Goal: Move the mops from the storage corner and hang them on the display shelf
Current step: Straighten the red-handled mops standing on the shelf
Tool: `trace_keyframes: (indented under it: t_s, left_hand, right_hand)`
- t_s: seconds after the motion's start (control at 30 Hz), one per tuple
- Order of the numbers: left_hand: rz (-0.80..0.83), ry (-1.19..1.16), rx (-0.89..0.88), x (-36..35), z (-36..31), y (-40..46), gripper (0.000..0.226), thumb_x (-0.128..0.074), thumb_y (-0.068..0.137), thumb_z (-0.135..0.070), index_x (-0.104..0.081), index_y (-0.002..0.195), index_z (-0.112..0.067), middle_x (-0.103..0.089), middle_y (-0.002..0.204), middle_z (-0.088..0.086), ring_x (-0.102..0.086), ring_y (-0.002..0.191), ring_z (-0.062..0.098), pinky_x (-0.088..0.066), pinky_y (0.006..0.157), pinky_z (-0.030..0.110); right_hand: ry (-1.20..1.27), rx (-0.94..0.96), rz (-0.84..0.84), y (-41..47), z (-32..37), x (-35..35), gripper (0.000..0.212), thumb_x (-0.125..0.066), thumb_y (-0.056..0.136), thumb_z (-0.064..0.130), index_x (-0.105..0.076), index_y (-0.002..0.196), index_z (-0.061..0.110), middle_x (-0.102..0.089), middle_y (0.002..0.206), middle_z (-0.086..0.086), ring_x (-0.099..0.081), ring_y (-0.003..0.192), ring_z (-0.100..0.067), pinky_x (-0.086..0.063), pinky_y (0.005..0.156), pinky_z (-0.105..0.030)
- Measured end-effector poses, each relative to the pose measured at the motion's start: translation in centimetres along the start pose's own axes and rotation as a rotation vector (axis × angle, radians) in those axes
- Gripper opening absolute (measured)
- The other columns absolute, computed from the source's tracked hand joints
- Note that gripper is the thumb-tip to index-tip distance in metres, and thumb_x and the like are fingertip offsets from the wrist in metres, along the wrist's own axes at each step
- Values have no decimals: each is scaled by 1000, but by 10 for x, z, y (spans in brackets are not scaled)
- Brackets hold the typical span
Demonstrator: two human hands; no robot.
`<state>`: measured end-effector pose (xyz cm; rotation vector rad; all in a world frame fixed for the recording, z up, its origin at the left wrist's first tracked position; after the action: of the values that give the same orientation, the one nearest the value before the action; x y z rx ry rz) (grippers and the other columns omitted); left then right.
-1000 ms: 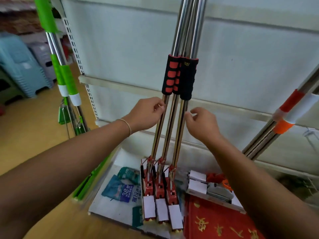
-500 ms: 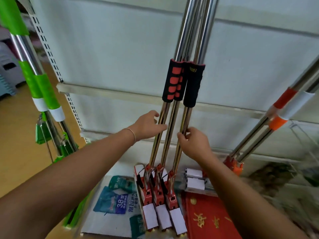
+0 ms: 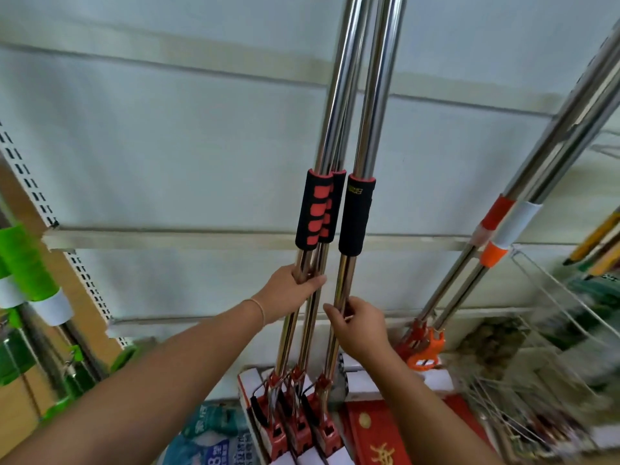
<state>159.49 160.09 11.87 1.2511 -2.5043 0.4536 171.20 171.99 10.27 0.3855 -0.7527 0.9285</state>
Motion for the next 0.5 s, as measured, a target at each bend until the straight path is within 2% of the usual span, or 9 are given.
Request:
trace_keyframes:
  t_s: [0.07, 0.1, 0.17, 0.27, 0.37, 0.43, 0.5]
  left_hand:
    - [-1, 28, 2, 0, 1, 2, 59, -62, 80, -64, -61, 85, -5, -70, 92, 19, -68, 89, 32, -56, 89, 47]
    - [0, 29, 5, 0, 2, 2, 66, -60, 76, -69, -63, 89, -4, -70, 89, 17, -68, 87, 31, -56, 88, 48]
    - [-4, 15, 12, -1, 4, 1, 73, -58, 69, -75, -65, 99, -9, -71, 98, 15, -69, 90, 28, -58, 87, 47]
    - [-24, -4, 2, -3, 3, -1, 54, -61, 81, -64, -59, 103, -15, -68, 111, 18, -67, 100, 28, -58, 88, 45]
    - [-82, 31, -32, -5, 4, -2, 38, -60, 89, -56, -57, 94, -18, -67, 89, 7, -67, 87, 20, -58, 84, 40]
    - [-99, 44, -21, -7, 5, -3, 43, -59, 89, -57, -54, 84, -14, -61, 73, 1, -63, 71, 17, -59, 77, 37]
    - [-89, 3, 14, -8, 5, -6, 49, -60, 91, -53, -61, 89, -4, -66, 71, 3, -65, 66, 14, -56, 69, 28]
  right_hand:
    - [9, 7, 20, 1, -2, 1, 24, -61, 92, 49, -64, 88, 26, -67, 76, 7, -63, 70, -8, -54, 65, -29]
    - [18, 12, 32, 2, -4, 2, 23, -62, 92, 49, -64, 88, 26, -67, 75, 6, -63, 69, -8, -54, 63, -28]
    - [54, 24, 65, 2, -5, 4, 22, -62, 92, 47, -63, 85, 26, -65, 72, 7, -61, 65, -8, -46, 57, -22]
    - [85, 49, 115, 3, -9, 1, 15, -64, 93, 39, -63, 89, 25, -64, 76, 9, -61, 69, -5, -44, 60, -19]
    - [113, 55, 170, 0, -17, -7, 8, -64, 94, 29, -59, 100, 26, -64, 87, 9, -62, 80, -4, -48, 66, -19]
    - [113, 70, 196, -2, -20, -11, 9, -60, 97, 25, -54, 103, 27, -61, 87, 8, -60, 78, -4, -43, 62, -16]
    - [112, 78, 209, -3, -22, -12, 10, -57, 99, 24, -50, 106, 26, -59, 84, 7, -58, 74, -5, -40, 57, -16]
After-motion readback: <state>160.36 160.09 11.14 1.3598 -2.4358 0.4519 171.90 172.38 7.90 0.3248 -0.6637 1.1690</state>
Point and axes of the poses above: each hand's wrist, its own y-axis towards the middle knuckle, its own x-axis out of the back of the hand, z = x × y, the point moved 3 cm from there along y, towards the middle knuckle
